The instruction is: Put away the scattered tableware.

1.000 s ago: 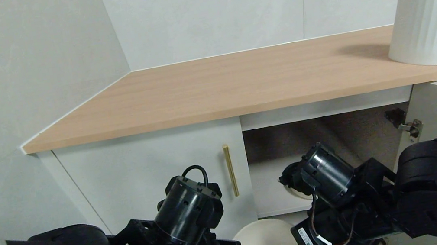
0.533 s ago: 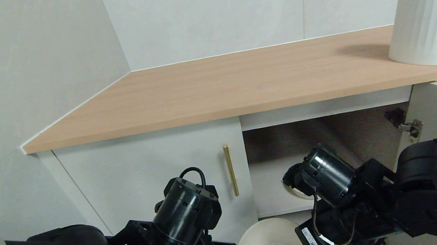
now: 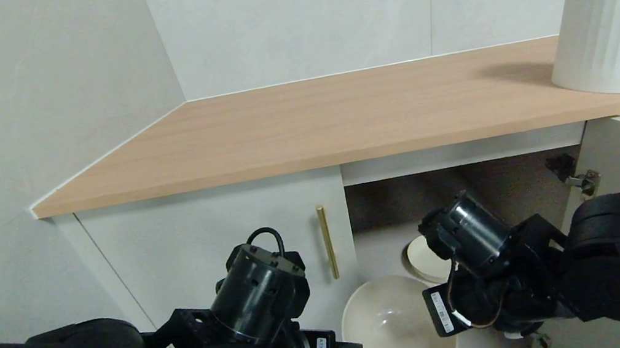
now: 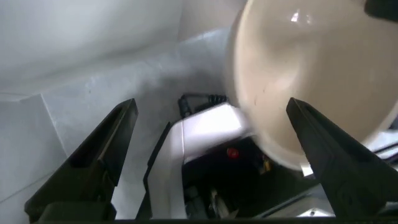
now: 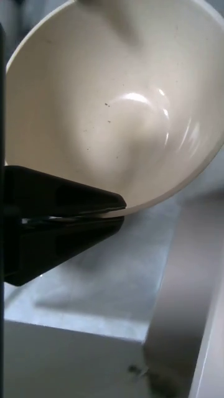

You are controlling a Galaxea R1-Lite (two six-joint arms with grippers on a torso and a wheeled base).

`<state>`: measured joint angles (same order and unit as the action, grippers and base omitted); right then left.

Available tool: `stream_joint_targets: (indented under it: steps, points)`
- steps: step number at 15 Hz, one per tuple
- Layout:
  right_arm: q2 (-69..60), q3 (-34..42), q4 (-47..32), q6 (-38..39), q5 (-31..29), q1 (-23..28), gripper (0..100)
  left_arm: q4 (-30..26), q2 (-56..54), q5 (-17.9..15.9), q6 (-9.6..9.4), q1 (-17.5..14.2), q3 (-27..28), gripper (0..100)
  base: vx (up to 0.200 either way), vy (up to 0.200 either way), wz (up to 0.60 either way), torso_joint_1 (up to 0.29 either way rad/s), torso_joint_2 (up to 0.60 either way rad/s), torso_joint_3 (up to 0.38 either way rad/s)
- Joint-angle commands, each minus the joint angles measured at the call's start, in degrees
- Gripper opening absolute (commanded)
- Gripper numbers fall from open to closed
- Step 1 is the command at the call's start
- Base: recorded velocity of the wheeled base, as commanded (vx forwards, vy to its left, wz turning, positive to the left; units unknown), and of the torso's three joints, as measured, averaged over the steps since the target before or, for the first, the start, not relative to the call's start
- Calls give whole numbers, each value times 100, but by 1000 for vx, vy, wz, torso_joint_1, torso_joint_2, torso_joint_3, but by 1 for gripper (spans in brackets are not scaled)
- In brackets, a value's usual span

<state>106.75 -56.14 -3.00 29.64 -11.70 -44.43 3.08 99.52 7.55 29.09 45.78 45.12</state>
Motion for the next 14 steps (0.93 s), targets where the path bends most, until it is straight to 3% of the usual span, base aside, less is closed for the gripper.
stream_joint_targets:
  steps: [1,3,9,14]
  points:
    - [-23,59,150,271,-16,488,0,26,-161,1,18,-16,6,100,0,0,0,0,0,0]
    - [91,261,827,622,19,1112,0,26,-188,1,27,-16,6,100,0,0,0,0,0,0]
    - [1287,586,2937,807,-69,1833,0,26,-188,1,18,-16,-3,100,0,0,0,0,0,0]
    - [1761,200,3060,825,-341,2185,0,26,-179,1,18,-16,-12,100,0,0,0,0,0,0]
